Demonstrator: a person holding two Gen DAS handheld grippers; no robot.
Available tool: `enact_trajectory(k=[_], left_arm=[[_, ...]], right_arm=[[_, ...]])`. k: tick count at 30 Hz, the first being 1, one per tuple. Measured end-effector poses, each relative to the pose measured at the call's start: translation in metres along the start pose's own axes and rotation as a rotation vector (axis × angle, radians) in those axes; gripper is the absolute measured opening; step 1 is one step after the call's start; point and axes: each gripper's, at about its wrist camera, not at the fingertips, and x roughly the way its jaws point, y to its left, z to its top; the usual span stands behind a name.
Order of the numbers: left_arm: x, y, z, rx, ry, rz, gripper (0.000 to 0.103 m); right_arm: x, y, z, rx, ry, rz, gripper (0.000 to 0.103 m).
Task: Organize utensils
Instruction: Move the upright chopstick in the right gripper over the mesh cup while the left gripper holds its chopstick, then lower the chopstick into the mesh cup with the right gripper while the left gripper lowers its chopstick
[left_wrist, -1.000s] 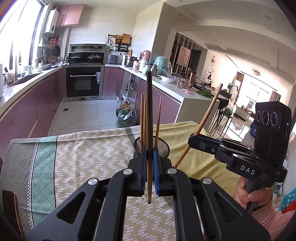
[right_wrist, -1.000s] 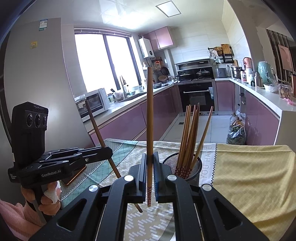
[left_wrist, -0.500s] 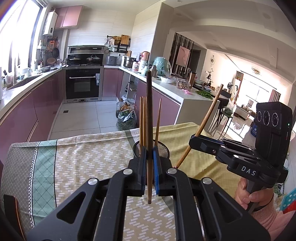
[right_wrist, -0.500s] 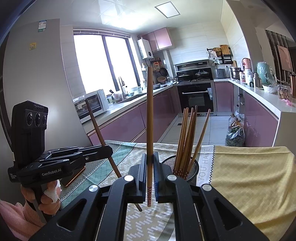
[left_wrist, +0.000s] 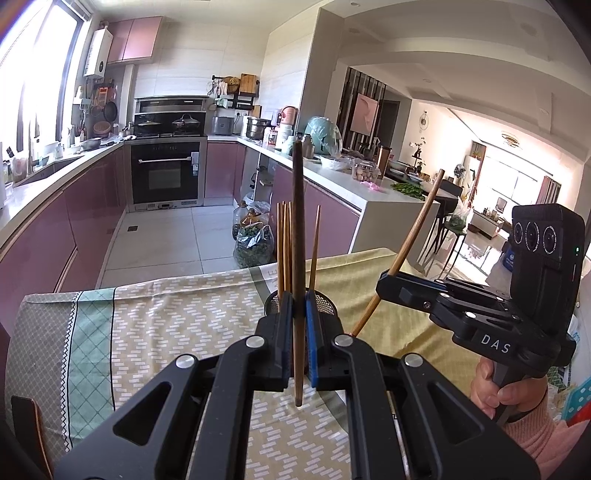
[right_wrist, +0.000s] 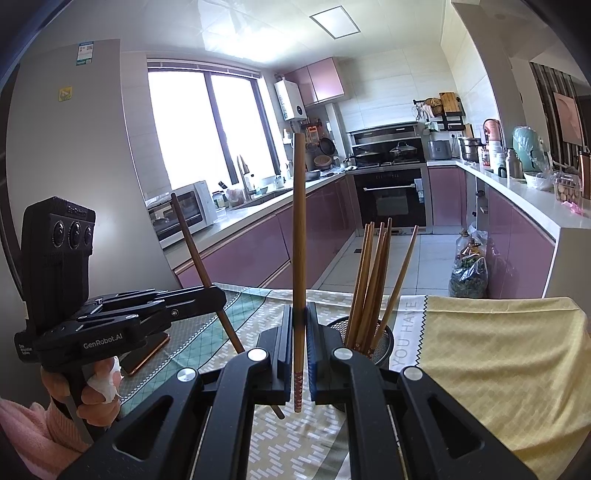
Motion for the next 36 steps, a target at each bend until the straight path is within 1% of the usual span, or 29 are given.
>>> enact_trajectory(k=[15,36], left_arm=[[-0.003,-0.006,0.014,0.018,-0.03,-0.009,0.007],[-0.004,-0.008,0.033,0.024,-0.052,-0.011,0.007]], right_arm=[[0.0,-0.001,0.007,-0.004,-0.019,-0.007,0.006],[0.004,-0.001,0.016,-0.013,-0.023,-0.01,0.006]])
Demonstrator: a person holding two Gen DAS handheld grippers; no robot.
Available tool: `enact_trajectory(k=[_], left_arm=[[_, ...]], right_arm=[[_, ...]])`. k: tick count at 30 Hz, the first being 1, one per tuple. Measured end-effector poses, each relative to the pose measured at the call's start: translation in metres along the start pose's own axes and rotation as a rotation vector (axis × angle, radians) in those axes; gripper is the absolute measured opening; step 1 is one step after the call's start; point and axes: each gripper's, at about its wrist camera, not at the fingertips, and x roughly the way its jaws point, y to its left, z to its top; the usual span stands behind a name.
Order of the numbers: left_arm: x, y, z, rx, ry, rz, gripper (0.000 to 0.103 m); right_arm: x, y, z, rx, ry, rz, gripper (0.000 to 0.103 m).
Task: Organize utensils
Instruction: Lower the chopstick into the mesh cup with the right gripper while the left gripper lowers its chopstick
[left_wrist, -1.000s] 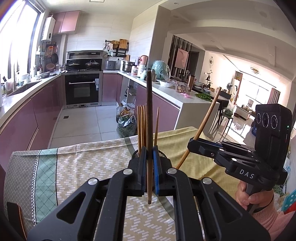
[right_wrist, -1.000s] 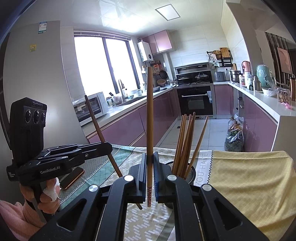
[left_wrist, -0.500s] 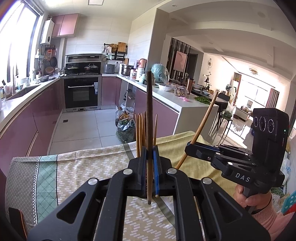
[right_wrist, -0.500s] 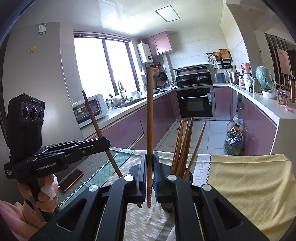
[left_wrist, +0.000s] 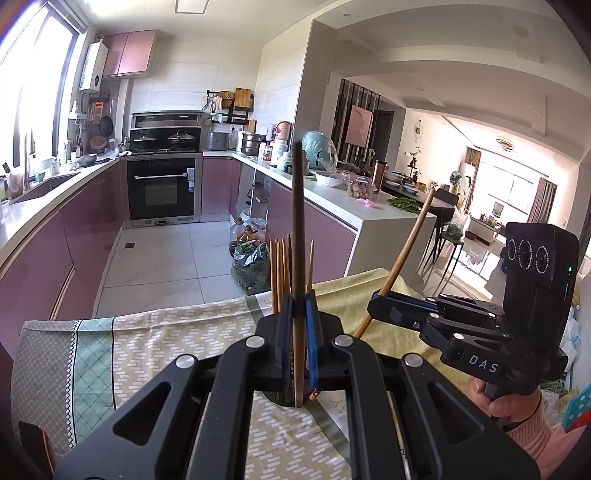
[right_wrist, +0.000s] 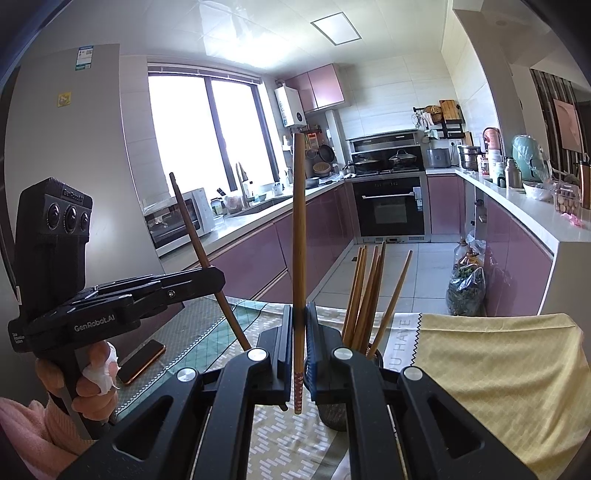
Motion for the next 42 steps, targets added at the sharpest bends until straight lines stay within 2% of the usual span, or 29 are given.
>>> enact_trajectory(k=[42], left_arm=[[0.018,0.003,0.025,-0.008,-0.014,0.008,0.007]], right_arm=[[0.004,0.001,0.016,-0.003,-0.033,-0.021,0.006]])
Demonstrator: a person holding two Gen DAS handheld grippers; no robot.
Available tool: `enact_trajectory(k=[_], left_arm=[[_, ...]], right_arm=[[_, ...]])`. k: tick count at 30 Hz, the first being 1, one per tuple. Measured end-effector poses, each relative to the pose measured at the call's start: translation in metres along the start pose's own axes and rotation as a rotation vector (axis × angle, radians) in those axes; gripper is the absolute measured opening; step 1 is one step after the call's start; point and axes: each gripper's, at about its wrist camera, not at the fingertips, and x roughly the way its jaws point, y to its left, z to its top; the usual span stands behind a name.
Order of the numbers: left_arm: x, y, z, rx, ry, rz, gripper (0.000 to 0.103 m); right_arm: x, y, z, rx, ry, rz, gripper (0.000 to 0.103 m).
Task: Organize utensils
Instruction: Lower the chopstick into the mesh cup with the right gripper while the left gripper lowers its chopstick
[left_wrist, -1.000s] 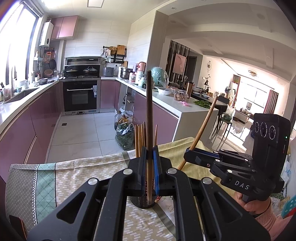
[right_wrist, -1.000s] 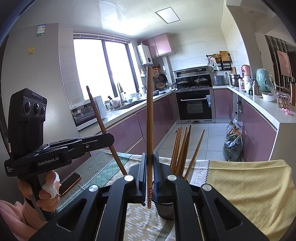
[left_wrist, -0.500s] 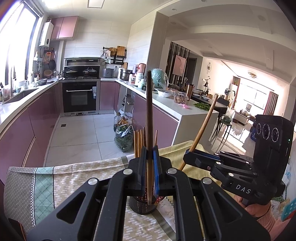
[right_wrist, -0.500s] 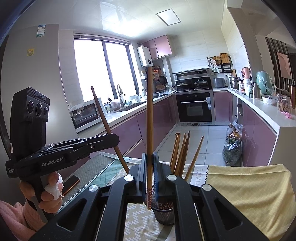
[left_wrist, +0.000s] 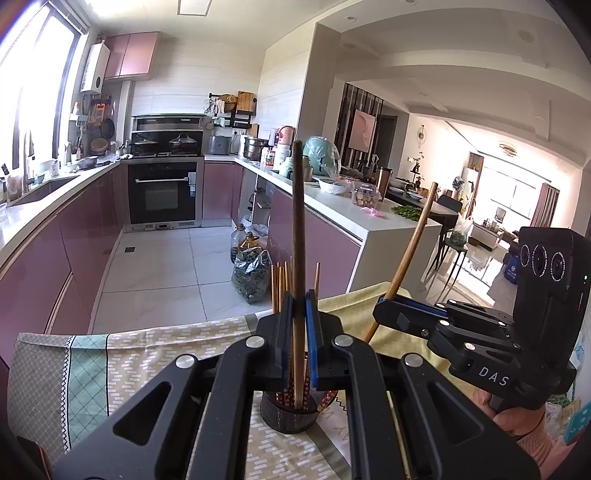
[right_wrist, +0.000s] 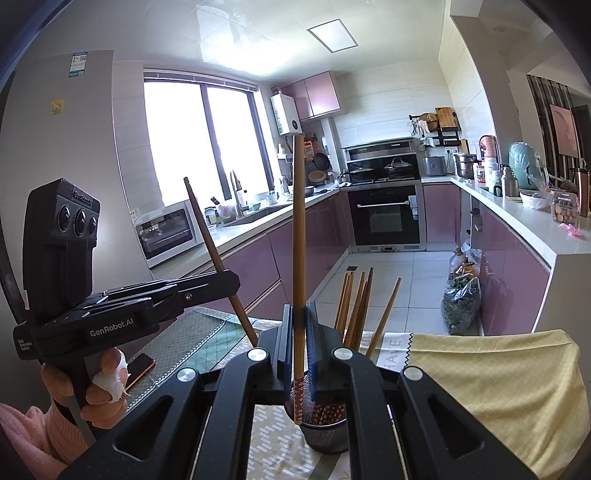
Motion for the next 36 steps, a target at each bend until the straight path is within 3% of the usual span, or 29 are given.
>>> enact_trajectory(k=[36], left_arm=[[0.045,0.013,-0.004,-0.01,0.073,0.025,0.007]], right_arm=[[0.035,-0.025,-0.009,0.051,0.064,-0.036,0.006]])
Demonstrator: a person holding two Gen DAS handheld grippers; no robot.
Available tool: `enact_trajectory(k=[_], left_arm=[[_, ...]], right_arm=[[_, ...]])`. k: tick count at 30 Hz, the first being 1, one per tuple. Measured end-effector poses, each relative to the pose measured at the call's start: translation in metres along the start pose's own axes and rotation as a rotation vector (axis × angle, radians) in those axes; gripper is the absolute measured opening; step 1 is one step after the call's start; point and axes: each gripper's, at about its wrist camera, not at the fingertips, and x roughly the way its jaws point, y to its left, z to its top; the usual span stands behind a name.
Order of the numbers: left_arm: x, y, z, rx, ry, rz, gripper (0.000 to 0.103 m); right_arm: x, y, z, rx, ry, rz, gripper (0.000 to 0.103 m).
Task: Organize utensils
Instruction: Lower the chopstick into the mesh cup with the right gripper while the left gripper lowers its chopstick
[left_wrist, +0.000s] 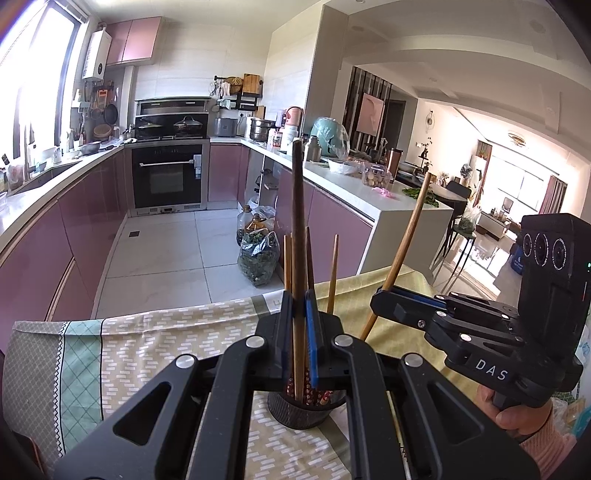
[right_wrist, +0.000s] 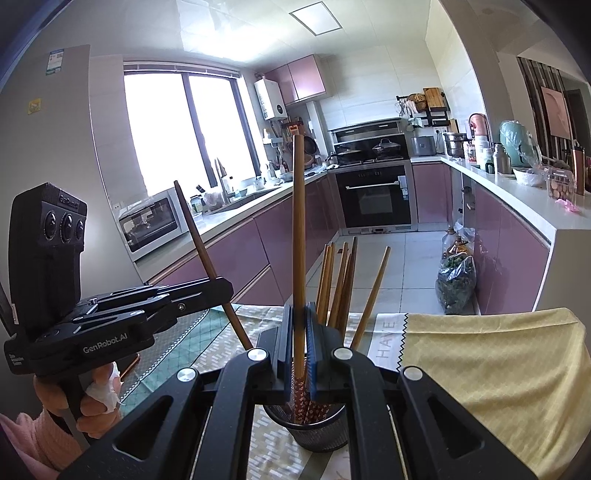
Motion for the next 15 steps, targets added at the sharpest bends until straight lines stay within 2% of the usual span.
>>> enact_trajectory(k=[15], left_arm=[[0.0051,0.0007,-0.0071,0.006,0.032,0.012,0.007]], right_arm=[[0.009,-0.0061,-0.0059,0.014,0.031,-0.008,0.006]])
